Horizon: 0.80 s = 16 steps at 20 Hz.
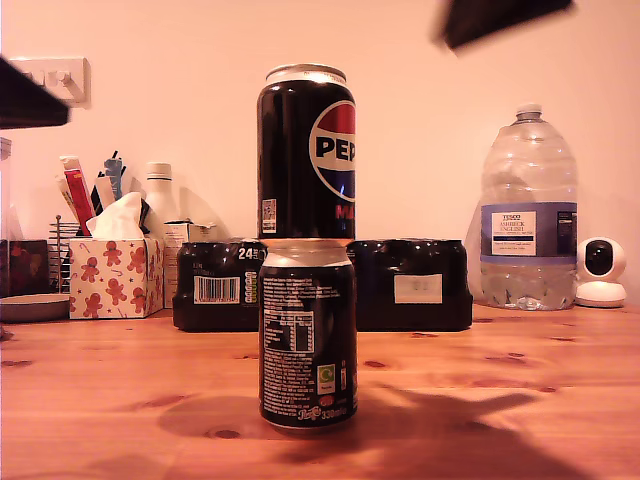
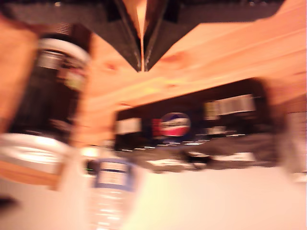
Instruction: Stack up the Pepsi cans on top of each other
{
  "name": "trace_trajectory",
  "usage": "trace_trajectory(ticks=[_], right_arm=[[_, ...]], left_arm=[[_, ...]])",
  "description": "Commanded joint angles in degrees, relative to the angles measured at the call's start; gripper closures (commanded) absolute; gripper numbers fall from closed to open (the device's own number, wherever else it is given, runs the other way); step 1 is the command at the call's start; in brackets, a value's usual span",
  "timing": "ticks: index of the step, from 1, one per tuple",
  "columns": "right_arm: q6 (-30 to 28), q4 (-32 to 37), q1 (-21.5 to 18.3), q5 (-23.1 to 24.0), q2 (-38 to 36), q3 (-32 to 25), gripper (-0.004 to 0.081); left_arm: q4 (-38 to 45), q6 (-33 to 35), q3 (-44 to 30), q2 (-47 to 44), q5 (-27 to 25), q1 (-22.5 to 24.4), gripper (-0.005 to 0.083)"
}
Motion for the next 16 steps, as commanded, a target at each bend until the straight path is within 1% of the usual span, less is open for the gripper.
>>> trace_trajectory(ticks=[1,3,5,9,10,11,13,16], right_arm=[[0.02,3.10,-2.62,-0.13,-2.71,-4.20,0.0783],[0.02,6.64,-6.34,-0.83,-5.79,-8.68,0.0783],[0.07,10.32,-9.27,-2.71,-9.60,-13.51,0.0783],[0.37,12.55,-14.21,-6.34,-17.99,-21.79,0.0783],[0.90,12.85,-15.06,-6.60,-20.24,-23.54,0.0783],[2.01,12.98,-15.74,-6.67,-22.16,-25.14,0.0783],[2.19,11.96,-16.70,-6.71,-27.23,-28.00,0.0783],[2.14,5.46,-16.76,-6.60,-35.80,-30.42,0.0783]], left_arm=[[0.61,0.26,-1.03,0.55,0.02,1.64,0.0797],[0.17,0.22,-1.03,0.55,0.31,3.61,0.0797],[-0.48,0.22,-1.05,0.55,0.61,4.85,0.0797],[-0.42,-0.02,-2.89,0.37,0.66,6.47,0.0797],[-0.44,-0.22,-3.56,0.37,0.68,6.56,0.0797],[-0.55,-0.57,-4.04,0.39,0.79,6.54,0.0797],[-0.63,-1.51,-4.46,0.39,1.79,6.54,0.0797],[-0.50,-1.70,-4.46,-0.07,2.34,6.54,0.0797]])
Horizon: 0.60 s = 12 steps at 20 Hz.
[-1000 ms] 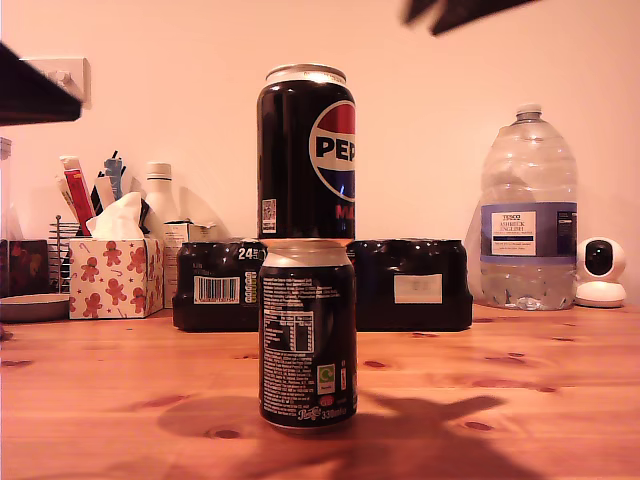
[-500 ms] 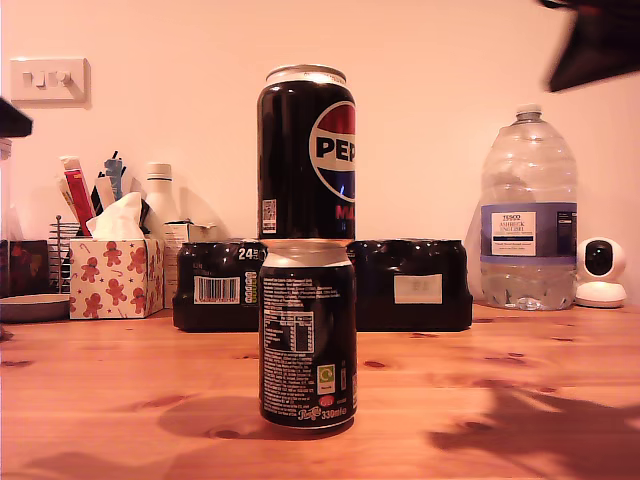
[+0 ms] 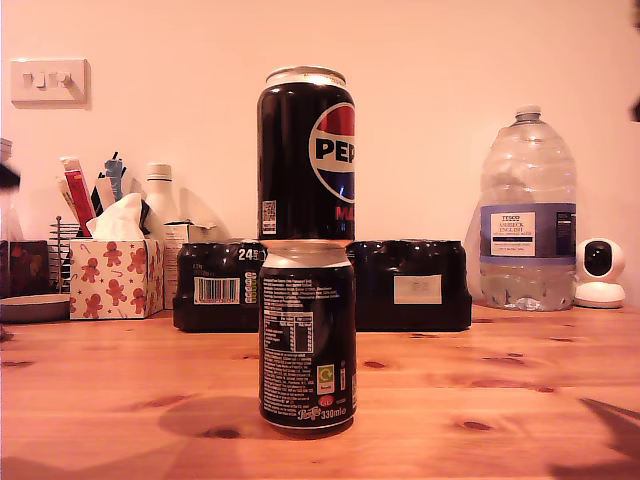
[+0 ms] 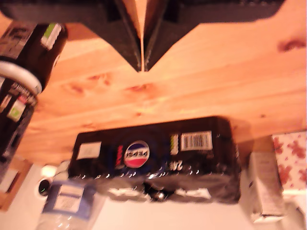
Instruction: Stack up the Pepsi cans on top of each other
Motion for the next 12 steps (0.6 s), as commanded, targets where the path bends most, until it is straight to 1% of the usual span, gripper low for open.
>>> trace_trajectory(ticks=[1,3,5,9,12], right_arm=[[0.31,-3.30,-0.09,0.00,-3.96,-1.05,0.0783],[0.48,-7.02,-0.02,0.09,-8.92,-1.05,0.0783],[3.32,-6.99,0.02,-0.02,-12.11,-1.03,0.0783],[3.23,-9.31,0.02,0.04,-13.14,-1.03,0.0783],[3.21,-14.19,0.00,0.04,-13.14,-1.03,0.0783]], left_arm=[[0.33,-0.13,-0.61,-0.26,0.13,0.22,0.0797],[0.44,-0.17,-0.61,-1.29,0.11,0.22,0.0797],[0.22,-0.20,-0.61,-2.54,0.11,0.22,0.0797],[-0.50,-0.22,-0.61,-3.58,-0.04,0.22,0.0797],[-3.21,-0.22,-0.61,-3.56,-0.04,0.22,0.0797]])
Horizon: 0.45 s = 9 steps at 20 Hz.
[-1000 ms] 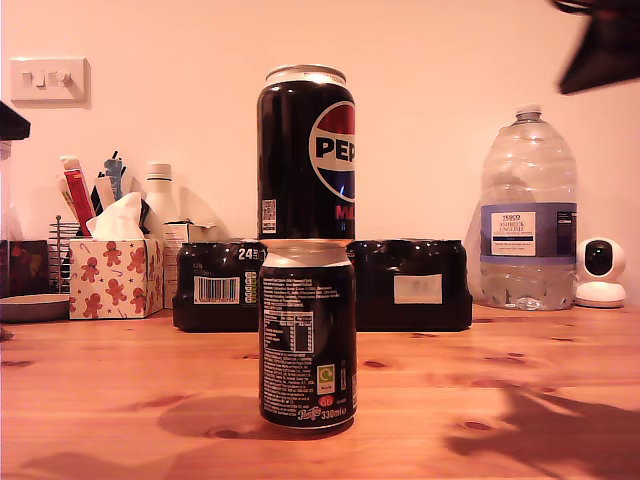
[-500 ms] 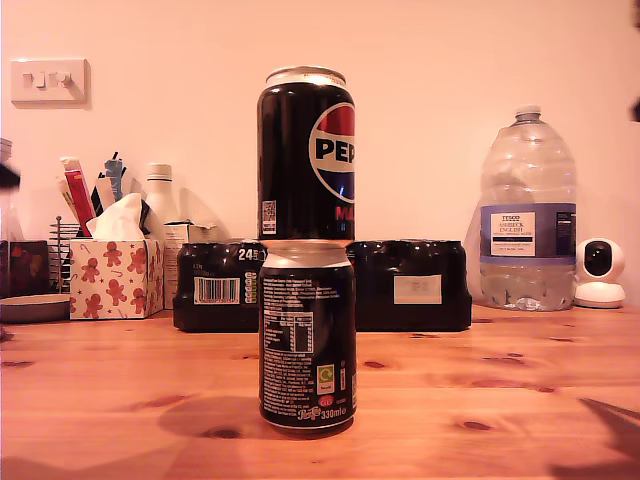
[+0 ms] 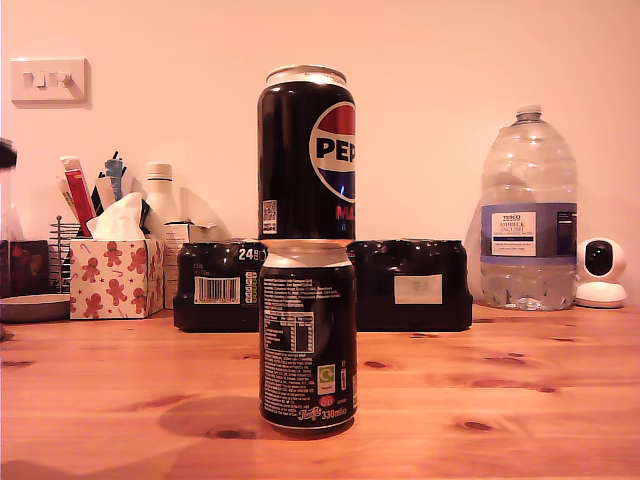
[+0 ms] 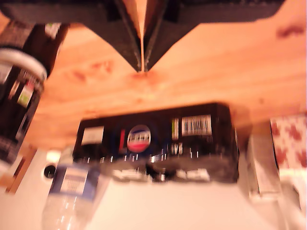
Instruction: Stack up the Pepsi cans on top of each other
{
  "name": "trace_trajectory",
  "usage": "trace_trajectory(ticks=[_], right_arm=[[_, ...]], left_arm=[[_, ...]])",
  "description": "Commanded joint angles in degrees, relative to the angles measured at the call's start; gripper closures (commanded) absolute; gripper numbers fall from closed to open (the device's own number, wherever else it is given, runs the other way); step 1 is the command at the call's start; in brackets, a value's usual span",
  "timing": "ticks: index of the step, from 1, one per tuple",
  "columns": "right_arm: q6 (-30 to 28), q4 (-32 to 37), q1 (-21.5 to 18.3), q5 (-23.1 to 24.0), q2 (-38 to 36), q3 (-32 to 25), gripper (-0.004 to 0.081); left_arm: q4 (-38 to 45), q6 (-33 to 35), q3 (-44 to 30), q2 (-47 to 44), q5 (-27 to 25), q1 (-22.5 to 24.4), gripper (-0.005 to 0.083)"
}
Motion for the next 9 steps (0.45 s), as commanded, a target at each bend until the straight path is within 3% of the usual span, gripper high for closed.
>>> trace_trajectory(ticks=[1,9], right_arm=[[0.26,-2.32,0.00,0.00,0.44,-0.72,0.0783],[0.26,-17.09,0.00,0.00,0.44,-0.72,0.0783]], left_arm=[[-1.42,-0.20,-0.61,0.17,-0.07,0.22,0.0797],[-12.15,-0.20,-0.61,0.20,-0.07,0.22,0.0797]])
